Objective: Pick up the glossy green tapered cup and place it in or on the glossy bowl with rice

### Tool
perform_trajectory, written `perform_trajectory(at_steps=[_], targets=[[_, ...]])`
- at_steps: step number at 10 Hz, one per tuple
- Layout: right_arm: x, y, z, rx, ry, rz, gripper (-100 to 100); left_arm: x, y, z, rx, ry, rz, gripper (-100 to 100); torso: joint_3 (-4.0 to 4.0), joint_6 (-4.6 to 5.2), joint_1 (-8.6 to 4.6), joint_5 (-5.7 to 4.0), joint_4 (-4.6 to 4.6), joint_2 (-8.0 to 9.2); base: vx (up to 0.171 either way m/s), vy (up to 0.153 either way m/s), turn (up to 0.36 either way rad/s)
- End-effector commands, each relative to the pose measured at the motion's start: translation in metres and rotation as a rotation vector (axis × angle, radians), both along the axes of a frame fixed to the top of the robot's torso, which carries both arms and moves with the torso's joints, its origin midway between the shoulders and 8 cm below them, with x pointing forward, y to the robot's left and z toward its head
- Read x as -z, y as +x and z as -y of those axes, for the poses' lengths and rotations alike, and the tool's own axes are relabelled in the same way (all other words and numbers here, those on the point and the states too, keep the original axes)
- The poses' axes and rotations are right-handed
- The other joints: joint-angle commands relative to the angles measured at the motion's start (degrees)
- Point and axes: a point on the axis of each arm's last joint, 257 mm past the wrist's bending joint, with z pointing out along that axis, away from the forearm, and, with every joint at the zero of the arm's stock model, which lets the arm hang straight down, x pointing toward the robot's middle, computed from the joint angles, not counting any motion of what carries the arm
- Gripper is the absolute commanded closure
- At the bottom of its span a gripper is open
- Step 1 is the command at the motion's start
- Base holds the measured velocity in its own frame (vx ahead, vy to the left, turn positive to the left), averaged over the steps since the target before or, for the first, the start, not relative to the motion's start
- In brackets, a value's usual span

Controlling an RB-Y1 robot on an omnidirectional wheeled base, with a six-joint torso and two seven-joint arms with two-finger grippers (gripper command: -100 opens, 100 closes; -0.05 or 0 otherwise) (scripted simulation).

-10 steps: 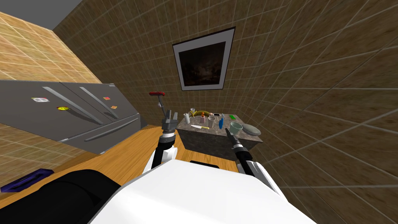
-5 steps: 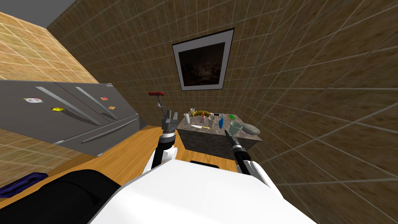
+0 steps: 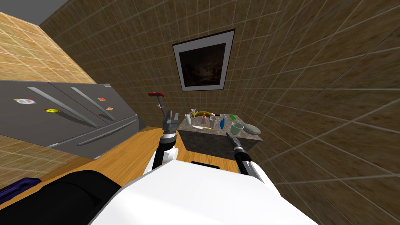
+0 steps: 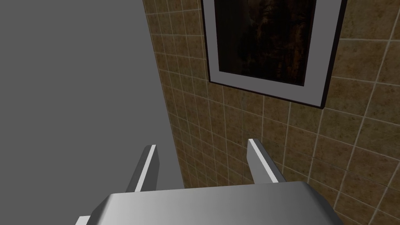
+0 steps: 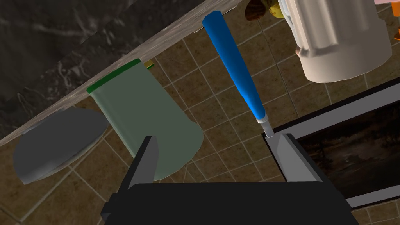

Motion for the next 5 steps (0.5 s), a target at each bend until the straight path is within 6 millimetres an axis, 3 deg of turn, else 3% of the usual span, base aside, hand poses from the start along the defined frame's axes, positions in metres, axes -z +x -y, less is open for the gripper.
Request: perform_trajectory(at_steps=[1, 2, 4, 5], targets=[[0.002, 0.000, -0.001, 0.002, -0.028, -0.005, -100, 0.000, 0.000, 0.000, 0.000, 0.000, 0.000, 0, 0.00, 0.00, 0.00, 0.00, 0.00, 0.00, 0.001, 0.008, 0.004], [0.015, -0.002, 0.006, 0.032, -0.054, -0.036, -100, 0.000, 0.000, 0.000, 0.000, 0.000, 0.000, 0, 0.00, 0.00, -0.03, 0.00, 0.00, 0.00, 0.008, 0.014, -0.043], [0.014, -0.001, 0.006, 0.028, -0.088, -0.035, -100, 0.000, 0.000, 0.000, 0.000, 0.000, 0.000, 0, -0.01, 0.00, -0.01, 0.00, 0.00, -0.02, 0.005, 0.014, -0.013], [0.026, -0.003, 0.013, 0.058, -0.114, -0.063, -100, 0.000, 0.000, 0.000, 0.000, 0.000, 0.000, 0, 0.00, 0.00, -0.03, 0.00, 0.00, 0.00, 0.007, 0.014, -0.040]])
